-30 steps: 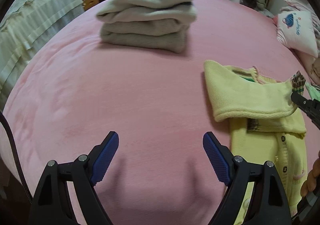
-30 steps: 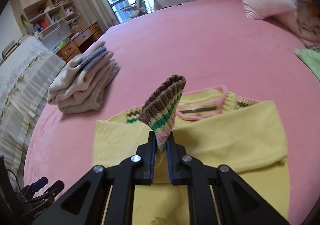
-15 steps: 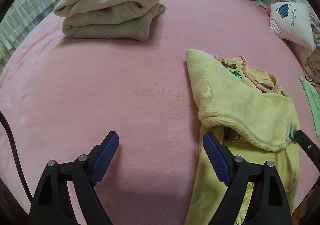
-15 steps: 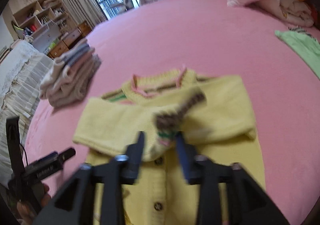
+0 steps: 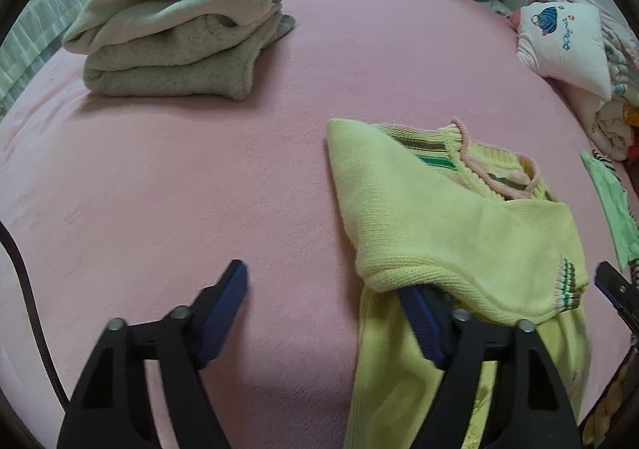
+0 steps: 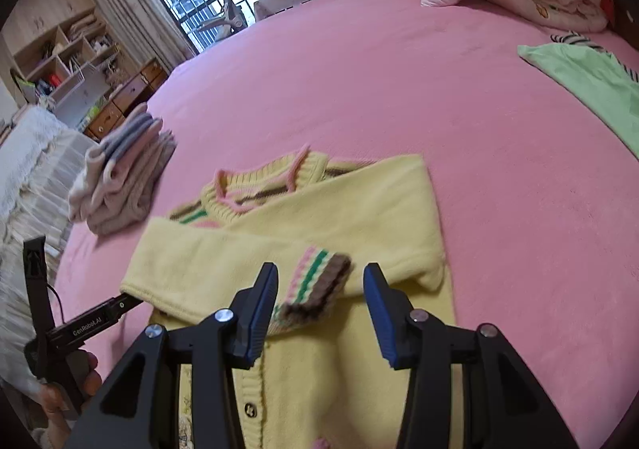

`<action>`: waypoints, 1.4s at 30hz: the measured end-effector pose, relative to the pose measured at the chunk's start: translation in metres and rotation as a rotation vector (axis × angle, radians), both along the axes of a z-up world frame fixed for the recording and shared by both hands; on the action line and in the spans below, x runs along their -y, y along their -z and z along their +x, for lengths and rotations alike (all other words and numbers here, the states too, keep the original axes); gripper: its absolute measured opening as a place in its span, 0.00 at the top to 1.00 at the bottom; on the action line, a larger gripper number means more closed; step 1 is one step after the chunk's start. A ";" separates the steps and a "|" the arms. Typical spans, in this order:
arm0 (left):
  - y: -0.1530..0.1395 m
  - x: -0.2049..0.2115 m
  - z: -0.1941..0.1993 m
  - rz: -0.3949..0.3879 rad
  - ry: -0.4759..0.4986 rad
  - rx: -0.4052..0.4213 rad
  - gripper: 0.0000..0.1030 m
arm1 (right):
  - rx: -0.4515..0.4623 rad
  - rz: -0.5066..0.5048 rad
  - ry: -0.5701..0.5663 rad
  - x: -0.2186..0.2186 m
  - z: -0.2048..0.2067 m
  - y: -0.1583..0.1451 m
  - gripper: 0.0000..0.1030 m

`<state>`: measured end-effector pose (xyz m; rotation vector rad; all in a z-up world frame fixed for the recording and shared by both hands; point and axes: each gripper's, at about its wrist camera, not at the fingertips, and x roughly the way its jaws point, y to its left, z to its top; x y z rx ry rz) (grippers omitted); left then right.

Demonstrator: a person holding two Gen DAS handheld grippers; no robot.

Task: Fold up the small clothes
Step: 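Fold the gripped sleeve across the cardigan body with the right tool, then lower the striped cuff onto the cardigan front and open the right tool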

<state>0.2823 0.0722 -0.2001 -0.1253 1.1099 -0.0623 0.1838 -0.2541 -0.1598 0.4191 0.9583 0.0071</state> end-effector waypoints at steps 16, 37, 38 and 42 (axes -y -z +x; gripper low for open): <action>0.012 -0.002 0.000 -0.061 0.025 -0.025 0.57 | -0.115 0.054 -0.203 -0.011 0.035 0.040 0.80; 0.016 0.040 0.001 0.031 0.102 -0.041 0.81 | 0.013 -0.188 -0.118 0.012 0.018 -0.006 0.88; 0.016 0.040 0.001 0.034 0.106 -0.040 0.81 | -0.005 -0.178 -0.118 0.015 0.020 0.002 0.88; 0.018 0.037 0.000 0.027 0.121 -0.050 0.81 | -0.066 -0.147 -0.104 0.020 0.022 0.029 0.88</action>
